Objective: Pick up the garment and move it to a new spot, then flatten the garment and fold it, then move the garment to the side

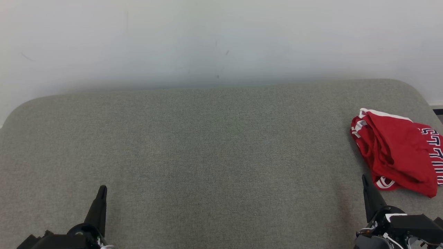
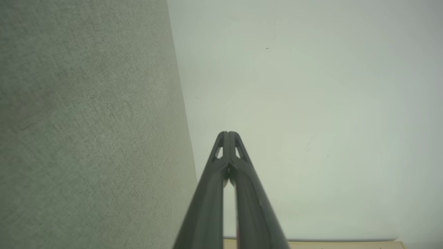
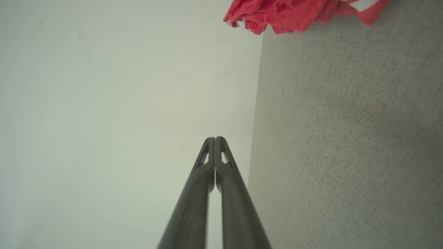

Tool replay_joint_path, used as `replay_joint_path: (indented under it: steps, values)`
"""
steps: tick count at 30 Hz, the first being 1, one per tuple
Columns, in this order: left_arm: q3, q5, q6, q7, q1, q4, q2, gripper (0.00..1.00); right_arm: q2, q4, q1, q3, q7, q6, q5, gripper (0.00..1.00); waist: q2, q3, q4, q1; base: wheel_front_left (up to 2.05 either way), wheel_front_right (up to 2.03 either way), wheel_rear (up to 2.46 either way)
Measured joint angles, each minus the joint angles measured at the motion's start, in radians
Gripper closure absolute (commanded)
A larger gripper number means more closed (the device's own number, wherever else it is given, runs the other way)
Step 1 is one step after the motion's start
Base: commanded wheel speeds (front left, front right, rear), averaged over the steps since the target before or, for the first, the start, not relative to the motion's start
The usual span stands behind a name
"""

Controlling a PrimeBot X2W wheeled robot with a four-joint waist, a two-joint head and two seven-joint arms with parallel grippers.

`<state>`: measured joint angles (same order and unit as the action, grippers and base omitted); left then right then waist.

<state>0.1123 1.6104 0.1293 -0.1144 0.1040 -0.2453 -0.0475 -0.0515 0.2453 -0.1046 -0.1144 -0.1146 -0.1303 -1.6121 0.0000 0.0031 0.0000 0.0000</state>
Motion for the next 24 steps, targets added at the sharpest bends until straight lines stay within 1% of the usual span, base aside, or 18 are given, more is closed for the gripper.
replay_joint_path:
  steps: [24]
  values:
    - [0.0, 0.0, 0.0, 0.0, 0.0, 0.0, 0.0, 1.0, 0.0, 0.0, 0.0, 0.0, 0.0, 0.0, 0.0, 1.0, 0.0, 0.0, 0.0, 0.0, 0.0, 0.0, 0.0]
